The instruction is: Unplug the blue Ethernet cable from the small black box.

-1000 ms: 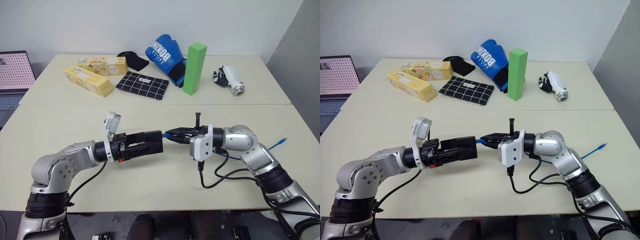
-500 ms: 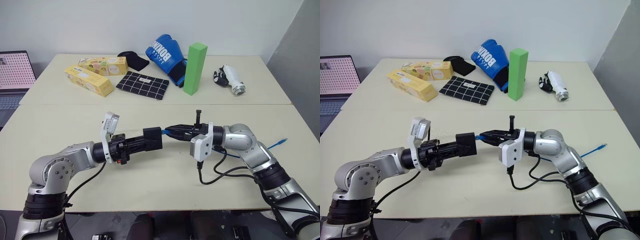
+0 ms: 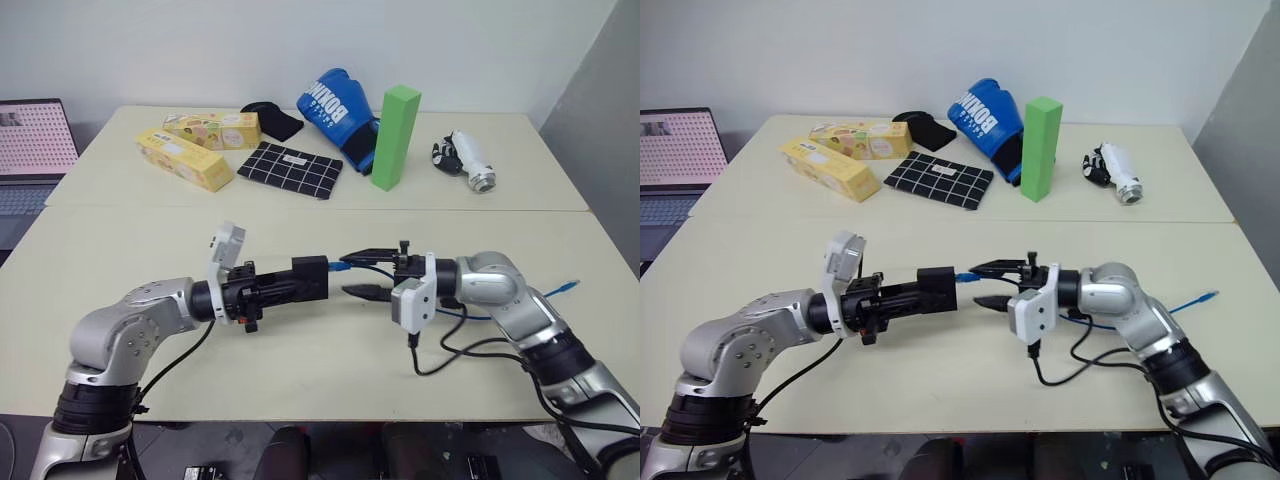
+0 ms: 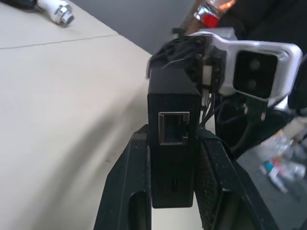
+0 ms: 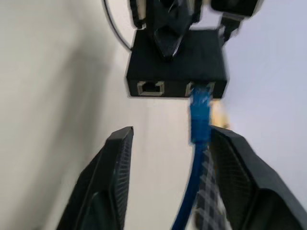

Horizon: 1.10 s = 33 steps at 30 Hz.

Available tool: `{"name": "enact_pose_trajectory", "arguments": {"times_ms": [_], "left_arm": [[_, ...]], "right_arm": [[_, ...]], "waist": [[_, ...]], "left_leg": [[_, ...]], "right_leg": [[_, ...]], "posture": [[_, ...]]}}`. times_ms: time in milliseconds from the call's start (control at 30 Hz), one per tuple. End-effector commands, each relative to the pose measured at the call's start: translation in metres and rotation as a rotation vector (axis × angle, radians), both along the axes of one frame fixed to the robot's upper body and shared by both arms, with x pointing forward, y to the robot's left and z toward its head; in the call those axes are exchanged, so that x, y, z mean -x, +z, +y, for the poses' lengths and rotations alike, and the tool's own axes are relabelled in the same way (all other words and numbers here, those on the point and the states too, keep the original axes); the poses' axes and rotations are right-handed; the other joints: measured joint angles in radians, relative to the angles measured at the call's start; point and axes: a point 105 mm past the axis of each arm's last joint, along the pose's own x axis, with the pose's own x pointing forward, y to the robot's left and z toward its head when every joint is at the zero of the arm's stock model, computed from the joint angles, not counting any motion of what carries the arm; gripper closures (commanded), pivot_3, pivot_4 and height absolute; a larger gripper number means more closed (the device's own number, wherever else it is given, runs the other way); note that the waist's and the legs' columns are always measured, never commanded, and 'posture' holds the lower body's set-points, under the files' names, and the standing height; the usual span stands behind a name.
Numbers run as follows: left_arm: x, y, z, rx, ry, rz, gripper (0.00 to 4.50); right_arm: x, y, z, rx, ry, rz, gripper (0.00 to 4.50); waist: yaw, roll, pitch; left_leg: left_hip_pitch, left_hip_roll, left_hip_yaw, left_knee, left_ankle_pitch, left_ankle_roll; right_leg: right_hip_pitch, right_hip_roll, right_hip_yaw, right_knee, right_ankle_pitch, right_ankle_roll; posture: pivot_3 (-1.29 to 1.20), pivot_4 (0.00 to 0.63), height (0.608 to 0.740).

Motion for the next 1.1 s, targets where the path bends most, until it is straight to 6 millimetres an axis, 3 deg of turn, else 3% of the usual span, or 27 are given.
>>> {"name": "enact_pose_trajectory", "arguments": {"times_ms": [33,133,300,467,767,1100], "left_arm": [[-0.003,-0.003,-0.01,-0.043,-0.069,-0.139,3.72],[-0.007,-0.009,-0.017,-0.047,-0.108,-0.18,3.72],[-0.002,-0.008,-0.022,0.025,-0.192,-0.125,3.72],[0.004,-0.006,-0.021,0.063,-0.24,-0.062,3.72],[0.001,-0.004,-0.014,0.091,-0.217,-0.037,3.72],[0.004,-0.006,-0.016,0.09,-0.213,-0.038,3.72]], "right_arm": [[0.01,0.02,-0.008,-0.102,-0.058,0.254,1.27],[0.021,0.026,-0.015,-0.186,-0.115,0.552,1.27],[0.02,0.035,-0.013,-0.333,-0.187,0.795,1.27],[0.03,0.036,-0.004,-0.359,-0.158,0.99,1.27],[0.026,0.033,-0.003,-0.379,-0.172,1.108,1.27],[0.022,0.028,-0.001,-0.373,-0.195,1.129,1.27]], "waist": [[-0.002,0.0,0.0],[-0.003,0.001,0.0],[-0.01,0.0,0.0],[-0.009,0.001,0.0],[-0.009,0.001,0.0],[-0.009,0.001,0.0]], "left_leg": [[0.0,0.0,0.0,0.0,0.0,0.0],[0.0,0.0,-0.001,0.0,0.0,0.0],[0.0,0.0,-0.001,0.0,0.0,0.001],[0.0,0.0,-0.001,-0.001,0.0,0.001],[0.0,0.0,-0.001,0.0,0.0,0.001],[-0.001,0.0,-0.001,0.0,0.0,0.001]], "right_leg": [[0.0,0.0,0.0,0.0,0.0,0.0],[0.0,0.0,0.0,0.0,0.0,0.0],[0.0,0.0,0.0,0.0,0.0,0.0],[-0.001,0.001,-0.001,0.0,0.0,0.0],[-0.001,0.002,0.0,0.0,0.0,0.0],[-0.001,0.002,0.0,0.0,0.0,0.0]], "posture": [[0.0,0.15,0.74],[0.0,0.15,0.74],[0.0,0.15,0.74],[0.0,0.15,0.74],[0.0,0.15,0.74],[0.0,0.15,0.74]]}}
